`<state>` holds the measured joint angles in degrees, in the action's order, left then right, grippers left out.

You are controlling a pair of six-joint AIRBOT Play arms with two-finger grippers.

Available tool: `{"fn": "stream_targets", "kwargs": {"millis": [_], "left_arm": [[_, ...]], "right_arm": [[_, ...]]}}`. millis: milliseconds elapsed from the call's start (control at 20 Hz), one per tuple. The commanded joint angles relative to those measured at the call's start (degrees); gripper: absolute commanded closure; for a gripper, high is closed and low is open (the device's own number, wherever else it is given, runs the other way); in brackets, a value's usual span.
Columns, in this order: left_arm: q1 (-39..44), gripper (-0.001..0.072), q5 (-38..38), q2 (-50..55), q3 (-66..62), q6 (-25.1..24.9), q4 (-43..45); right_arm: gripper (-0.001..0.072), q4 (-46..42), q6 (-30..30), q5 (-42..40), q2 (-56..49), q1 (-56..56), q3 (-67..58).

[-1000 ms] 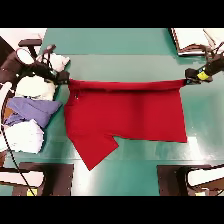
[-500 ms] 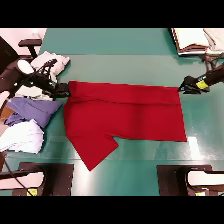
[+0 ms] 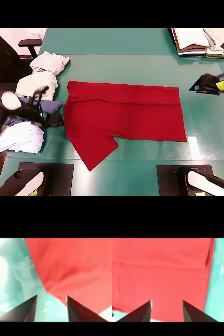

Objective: Fold the shirts.

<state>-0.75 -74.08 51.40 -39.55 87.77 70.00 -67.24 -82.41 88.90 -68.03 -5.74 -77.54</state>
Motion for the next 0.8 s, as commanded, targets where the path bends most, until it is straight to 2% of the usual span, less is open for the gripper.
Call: {"fn": "stream_targets", "kwargs": {"millis": [0,250,350,450,550,600,650,750], "left_arm": [[0.0,0.0268,0.8,-5.6,11.9,0.7,-5.7],[0.0,0.0268,9.7,-5.6,19.5,-1.1,-14.2],[0.0,0.0269,11.1,-5.6,21.5,-4.4,-18.6],[0.0,0.0283,11.3,-5.6,22.4,-4.4,-19.0],[0.0,0.0507,11.8,-5.6,22.3,-4.5,-19.1],[0.0,0.0659,12.1,-5.6,22.1,-4.8,-19.3],[0.0,0.0685,11.9,-5.6,21.5,-5.6,-19.3],[0.0,0.0685,11.1,-5.6,18.9,-5.8,-19.1]], "right_arm": [[0.0253,0.2,0.0,-0.9,6.4,0.0,8.3],[0.0254,0.3,-0.1,-3.5,12.6,0.0,19.0],[0.0254,0.3,-0.1,-3.8,14.3,0.0,21.4],[0.0254,0.3,-0.1,-4.3,15.5,-0.1,22.8],[0.0254,-0.2,-0.1,-3.5,15.9,-0.2,23.0],[0.0254,-0.5,-0.1,-2.1,15.8,-0.7,23.0],[0.0254,-0.4,-0.1,-0.9,15.9,-2.2,23.6],[0.0254,-0.5,-0.1,0.6,15.9,-7.2,26.9]]}}
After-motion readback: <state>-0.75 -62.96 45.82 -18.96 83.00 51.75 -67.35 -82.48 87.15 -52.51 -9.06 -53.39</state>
